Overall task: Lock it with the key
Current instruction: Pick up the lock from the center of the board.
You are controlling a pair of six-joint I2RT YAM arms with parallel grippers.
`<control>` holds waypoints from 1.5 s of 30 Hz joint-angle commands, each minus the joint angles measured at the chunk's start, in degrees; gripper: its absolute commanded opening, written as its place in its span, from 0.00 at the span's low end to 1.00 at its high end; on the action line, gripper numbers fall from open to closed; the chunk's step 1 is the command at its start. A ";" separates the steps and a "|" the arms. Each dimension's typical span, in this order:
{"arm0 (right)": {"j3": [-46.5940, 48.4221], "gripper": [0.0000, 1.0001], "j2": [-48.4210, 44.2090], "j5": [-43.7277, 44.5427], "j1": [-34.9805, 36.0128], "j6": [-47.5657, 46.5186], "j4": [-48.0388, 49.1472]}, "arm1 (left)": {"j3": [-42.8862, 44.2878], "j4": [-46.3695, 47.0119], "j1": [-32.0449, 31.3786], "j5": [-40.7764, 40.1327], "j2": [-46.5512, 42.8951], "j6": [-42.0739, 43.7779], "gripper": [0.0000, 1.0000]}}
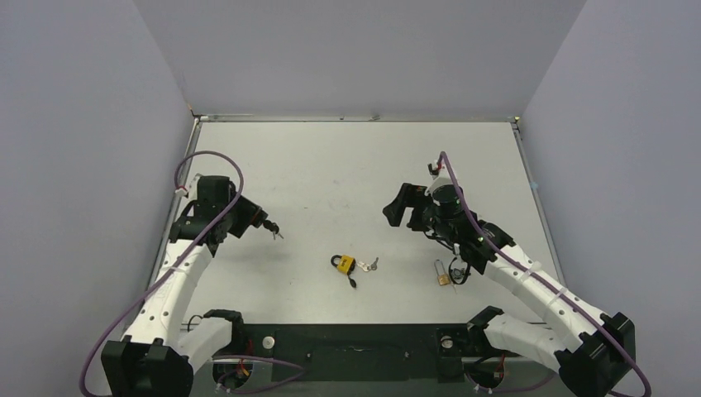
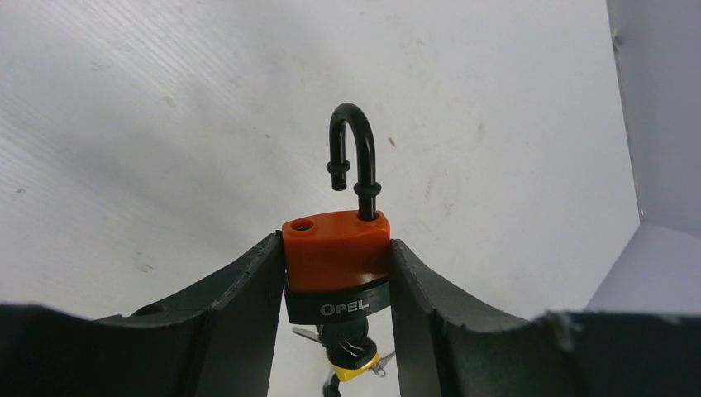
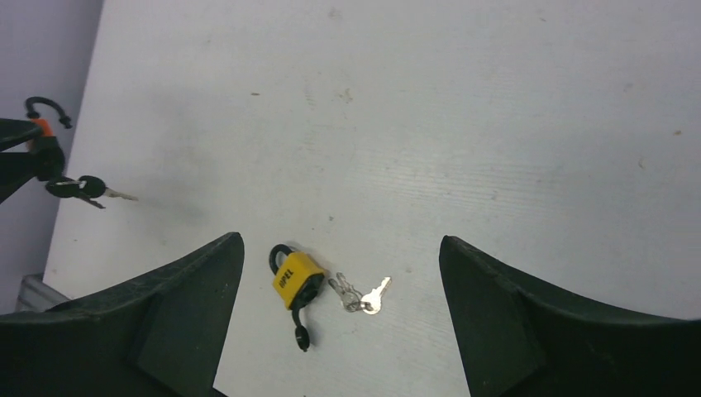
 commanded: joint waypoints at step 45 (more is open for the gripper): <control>1.05 0.43 6.62 15.22 17.94 -3.30 35.63 | 19.03 28.98 -35.84 5.93 14.64 -24.40 0.00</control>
